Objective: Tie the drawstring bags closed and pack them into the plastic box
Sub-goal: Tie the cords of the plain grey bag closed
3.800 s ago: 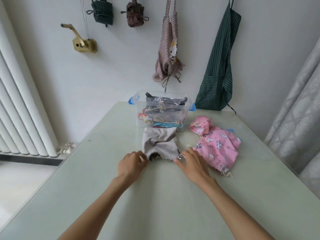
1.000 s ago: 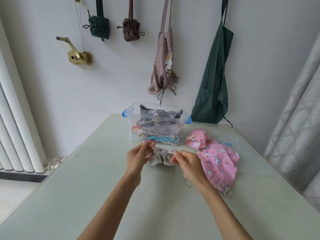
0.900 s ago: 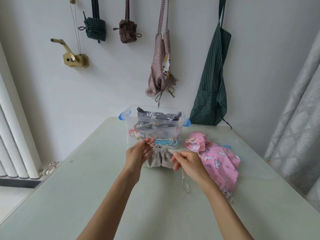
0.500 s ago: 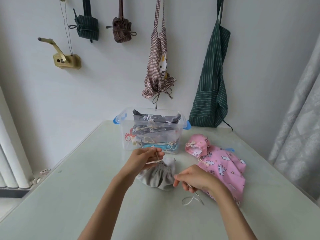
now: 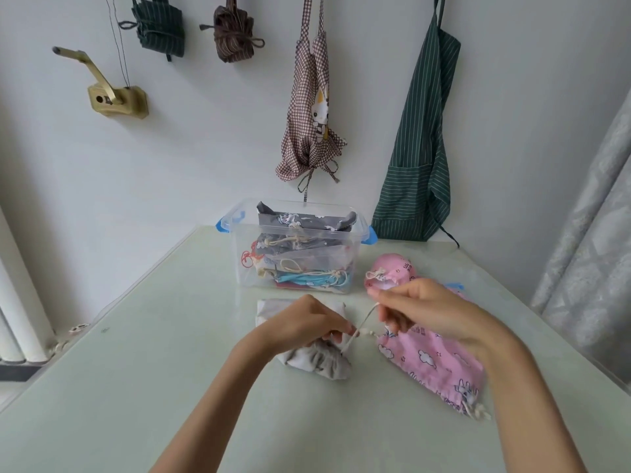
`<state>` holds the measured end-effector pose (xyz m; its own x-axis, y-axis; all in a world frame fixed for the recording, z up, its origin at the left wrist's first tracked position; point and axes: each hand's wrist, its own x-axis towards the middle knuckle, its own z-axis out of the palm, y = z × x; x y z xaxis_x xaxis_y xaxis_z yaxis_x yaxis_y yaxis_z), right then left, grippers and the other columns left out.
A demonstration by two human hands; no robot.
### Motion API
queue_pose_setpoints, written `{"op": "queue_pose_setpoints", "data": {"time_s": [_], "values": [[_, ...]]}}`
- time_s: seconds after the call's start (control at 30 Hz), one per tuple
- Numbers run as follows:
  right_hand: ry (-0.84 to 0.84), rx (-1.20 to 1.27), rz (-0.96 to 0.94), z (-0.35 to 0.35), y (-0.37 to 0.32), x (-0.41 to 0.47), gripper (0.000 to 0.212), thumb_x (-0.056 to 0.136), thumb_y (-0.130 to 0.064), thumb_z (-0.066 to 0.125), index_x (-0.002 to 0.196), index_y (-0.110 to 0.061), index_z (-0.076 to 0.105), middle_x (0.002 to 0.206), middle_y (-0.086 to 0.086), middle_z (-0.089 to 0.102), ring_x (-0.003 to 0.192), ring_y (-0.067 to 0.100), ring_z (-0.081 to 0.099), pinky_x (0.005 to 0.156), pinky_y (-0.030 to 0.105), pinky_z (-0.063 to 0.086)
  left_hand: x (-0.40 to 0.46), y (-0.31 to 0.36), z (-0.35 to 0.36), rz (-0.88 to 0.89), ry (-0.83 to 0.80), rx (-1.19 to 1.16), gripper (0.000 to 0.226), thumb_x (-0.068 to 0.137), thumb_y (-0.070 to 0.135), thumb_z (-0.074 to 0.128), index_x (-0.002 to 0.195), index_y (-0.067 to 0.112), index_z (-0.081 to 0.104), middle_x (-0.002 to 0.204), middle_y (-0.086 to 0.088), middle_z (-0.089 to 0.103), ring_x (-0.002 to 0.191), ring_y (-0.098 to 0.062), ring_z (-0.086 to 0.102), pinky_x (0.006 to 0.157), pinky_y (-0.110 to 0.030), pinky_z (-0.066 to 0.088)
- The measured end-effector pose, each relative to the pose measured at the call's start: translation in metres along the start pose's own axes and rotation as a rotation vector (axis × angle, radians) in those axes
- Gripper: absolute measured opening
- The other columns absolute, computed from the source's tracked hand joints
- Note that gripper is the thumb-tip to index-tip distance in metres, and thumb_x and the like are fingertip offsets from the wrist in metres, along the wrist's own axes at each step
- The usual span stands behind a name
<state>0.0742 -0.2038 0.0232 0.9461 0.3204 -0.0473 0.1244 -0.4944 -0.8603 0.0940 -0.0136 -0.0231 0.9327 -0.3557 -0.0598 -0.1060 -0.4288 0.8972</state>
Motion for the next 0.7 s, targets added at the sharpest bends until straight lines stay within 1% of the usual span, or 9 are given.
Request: {"op": "queue_pose_setpoints", "data": {"time_s": [0.1,0.2,0.27,0.3,0.37,0.47,0.53,0.6,0.7], "values": [[0.099,-0.053,-0.015,-0.002,0.001,-0.001,0.044,0.090,-0.044,0.054,0.053,-0.021,0.061,0.050,-0.009,0.059,0.048,0.000,0.049,0.054,0.006,0.041,-0.005,0.006,0.006,0.048,-0.146,0.102,0.021,0.091,0.017,0.057,0.097,0.009,0.075,0.081,0.003,0.069,0.066,0.006,0.055,0.057,-0.003,0.040],[0.158,-0.068,-0.043,0.008,0.001,0.006,0.052,0.086,-0.054,0.052,0.046,-0.021,0.056,0.049,-0.010,0.055,0.052,0.007,0.046,0.060,0.016,0.041,-0.008,0.008,0.013,0.076,-0.250,0.242,0.022,0.093,0.026,0.054,0.091,0.012,0.072,0.108,-0.003,0.071,0.091,-0.003,0.058,0.080,-0.007,0.041],[0.173,-0.001,-0.111,0.018,-0.002,0.013,0.051,0.079,-0.063,0.048,0.055,-0.022,0.065,0.058,-0.014,0.063,0.059,0.004,0.054,0.067,0.012,0.040,-0.008,0.005,0.016,0.116,-0.287,0.300,0.027,0.094,0.032,0.053,0.096,0.013,0.073,0.106,0.000,0.071,0.087,-0.005,0.057,0.083,-0.014,0.043],[0.150,0.060,-0.148,0.023,-0.003,0.016,0.051,0.077,-0.066,0.044,0.068,-0.023,0.071,0.072,-0.018,0.069,0.071,-0.004,0.060,0.074,0.010,0.039,-0.008,0.004,0.017,0.122,-0.302,0.299,0.031,0.096,0.031,0.051,0.100,0.010,0.072,0.101,0.003,0.073,0.082,-0.004,0.057,0.080,-0.015,0.044],[0.102,0.096,-0.195,0.028,0.001,0.023,0.053,0.079,-0.065,0.035,0.099,-0.030,0.070,0.109,-0.020,0.067,0.105,-0.010,0.055,0.091,0.012,0.035,-0.007,0.003,0.015,0.078,-0.277,0.224,0.034,0.098,0.029,0.049,0.095,0.004,0.071,0.072,0.016,0.068,0.062,-0.001,0.053,0.065,-0.012,0.044],[0.141,-0.030,-0.161,0.021,0.012,0.024,0.032,0.098,-0.038,0.038,0.125,-0.029,0.052,0.129,-0.014,0.053,0.122,0.001,0.044,0.089,0.011,0.032,-0.008,0.004,0.004,0.009,-0.198,0.003,0.034,0.098,0.026,0.048,0.073,0.017,0.069,0.051,0.019,0.058,0.054,0.001,0.050,0.055,-0.011,0.045],[0.002,-0.220,-0.104,0.011,0.021,0.018,0.035,0.095,-0.021,0.049,0.128,-0.033,0.047,0.131,-0.017,0.047,0.121,0.001,0.041,0.083,0.008,0.034,-0.010,0.005,-0.004,0.012,-0.188,-0.104,0.036,0.098,0.025,0.048,0.069,0.024,0.070,0.054,0.018,0.060,0.055,0.003,0.052,0.055,-0.012,0.047],[-0.192,-0.370,-0.047,0.009,0.026,0.013,0.046,0.087,-0.023,0.062,0.128,-0.036,0.047,0.126,-0.021,0.047,0.115,-0.003,0.043,0.083,0.008,0.036,-0.012,0.005,-0.009,0.018,-0.175,-0.139,0.042,0.098,0.027,0.048,0.063,0.027,0.073,0.056,0.018,0.061,0.057,0.005,0.053,0.058,-0.012,0.048],[-0.125,-0.329,-0.047,0.015,0.026,0.013,0.022,0.084,-0.029,0.067,0.106,-0.029,0.067,0.088,-0.019,0.066,0.079,-0.002,0.056,0.068,0.010,0.041,-0.011,0.004,-0.011,0.006,-0.149,-0.165,0.039,0.097,0.028,0.050,0.066,0.026,0.074,0.058,0.017,0.061,0.058,0.005,0.054,0.059,-0.011,0.047]]}}
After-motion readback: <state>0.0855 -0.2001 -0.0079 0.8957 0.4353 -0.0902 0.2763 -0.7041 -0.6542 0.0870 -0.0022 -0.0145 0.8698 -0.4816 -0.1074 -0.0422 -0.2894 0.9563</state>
